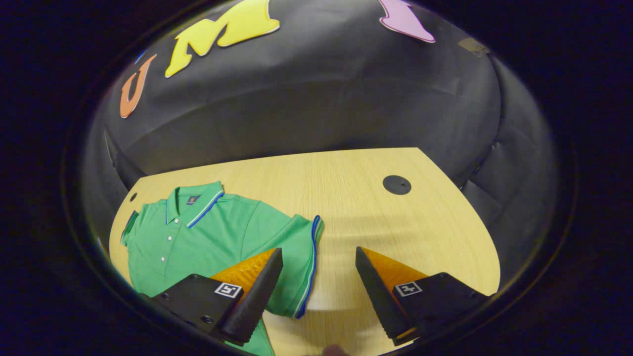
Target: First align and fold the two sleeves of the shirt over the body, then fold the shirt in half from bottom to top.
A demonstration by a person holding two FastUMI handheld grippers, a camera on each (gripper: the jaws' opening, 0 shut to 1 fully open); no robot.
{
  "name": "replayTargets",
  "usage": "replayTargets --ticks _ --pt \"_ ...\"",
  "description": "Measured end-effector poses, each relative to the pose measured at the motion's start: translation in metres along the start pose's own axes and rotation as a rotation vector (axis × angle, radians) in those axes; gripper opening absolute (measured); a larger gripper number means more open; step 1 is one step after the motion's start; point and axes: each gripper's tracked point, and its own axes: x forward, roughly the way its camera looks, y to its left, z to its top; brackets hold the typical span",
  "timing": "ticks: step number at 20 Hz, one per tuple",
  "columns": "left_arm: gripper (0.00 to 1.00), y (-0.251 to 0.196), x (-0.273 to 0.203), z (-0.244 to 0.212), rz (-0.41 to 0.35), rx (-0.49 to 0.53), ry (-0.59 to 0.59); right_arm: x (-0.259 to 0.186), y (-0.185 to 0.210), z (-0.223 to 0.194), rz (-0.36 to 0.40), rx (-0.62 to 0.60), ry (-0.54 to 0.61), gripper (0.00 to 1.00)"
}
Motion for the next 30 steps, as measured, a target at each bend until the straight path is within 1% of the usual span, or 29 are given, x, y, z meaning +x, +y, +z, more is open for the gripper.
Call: replayTargets --ticks 3,4,5,6,7,8,9,10,11,13,14,15,16,17,18,19,22,23,24,25,26,27,28,30 --pt "0.99 0.001 0.000 -0.003 0.012 0.006 0.012 0.015 0.008 -0.003 0.016 0.009 0.031 0.96" --pt "0.99 0.001 0.000 -0.003 0.017 0.007 0.011 0.017 0.010 -0.005 0.021 -0.001 0.040 0.93" --pt "0.99 0.002 -0.001 -0.003 0.022 0.007 0.011 0.020 0.015 -0.009 0.033 -0.011 0.052 0.93" --pt "0.99 0.003 -0.001 -0.002 0.026 0.006 0.011 0.020 0.019 -0.013 0.044 -0.024 0.068 0.95" --pt "0.99 0.002 -0.001 -0.005 0.029 0.005 0.013 0.022 0.021 -0.017 0.054 -0.031 0.086 0.82" --pt "0.99 0.002 -0.001 -0.005 0.032 0.005 0.015 0.024 0.020 -0.016 0.054 -0.041 0.075 0.82" --pt "0.99 0.002 0.000 -0.006 0.034 0.005 0.019 0.027 0.018 -0.015 0.052 -0.038 0.080 0.74" --pt "0.99 0.001 -0.001 -0.007 0.035 0.004 0.021 0.027 0.015 -0.015 0.042 -0.037 0.084 0.57" --pt "0.99 0.001 -0.002 -0.006 0.033 0.005 0.021 0.029 0.004 -0.015 -0.001 -0.053 0.089 0.41" --pt "0.99 0.000 -0.002 -0.007 0.033 0.015 0.021 0.028 0.005 -0.013 0.008 -0.030 0.095 0.07" --pt "0.99 -0.001 -0.002 -0.007 0.030 0.016 0.021 0.028 0.005 -0.013 0.015 -0.024 0.095 0.05" --pt "0.99 -0.002 -0.002 -0.009 0.028 0.015 0.023 0.026 0.005 -0.013 0.021 -0.017 0.097 0.07" --pt "0.99 -0.002 -0.002 -0.009 0.027 0.013 0.026 0.026 0.007 -0.013 0.024 -0.008 0.100 0.07" --pt "0.99 -0.002 -0.002 -0.010 0.028 0.013 0.027 0.023 0.006 -0.013 0.023 -0.004 0.102 0.05" --pt "0.99 -0.001 -0.002 -0.010 0.030 0.012 0.027 0.022 0.007 -0.012 0.026 0.000 0.098 0.04" --pt "0.99 0.000 -0.003 -0.010 0.032 0.010 0.023 0.020 0.008 -0.008 0.026 -0.001 0.086 0.08" --pt "1.00 0.005 -0.002 -0.011 0.044 -0.003 0.022 0.009 0.014 0.008 0.031 -0.016 0.047 0.07" --pt "1.00 0.008 -0.003 -0.010 0.048 -0.010 0.020 0.005 0.017 0.015 0.032 -0.021 0.037 0.04" --pt "1.00 0.011 -0.004 -0.010 0.052 -0.015 0.016 0.001 0.023 0.020 0.038 -0.023 0.025 0.04" --pt "1.00 0.015 -0.005 -0.010 0.058 -0.019 0.014 -0.004 0.030 0.027 0.041 -0.028 0.011 0.07" --pt "1.00 0.019 -0.005 -0.010 0.065 -0.023 0.013 -0.009 0.037 0.032 0.050 -0.035 -0.004 0.04" --pt "1.00 0.023 -0.005 -0.011 0.073 -0.030 0.014 -0.013 0.046 0.036 0.053 -0.050 -0.007 0.04" --pt "1.00 0.028 -0.006 -0.012 0.080 -0.039 0.018 -0.017 0.054 0.039 0.060 -0.063 -0.010 0.07" --pt "1.00 0.039 -0.009 -0.016 0.099 -0.058 0.020 -0.024 0.077 0.043 0.082 -0.083 -0.005 0.07"
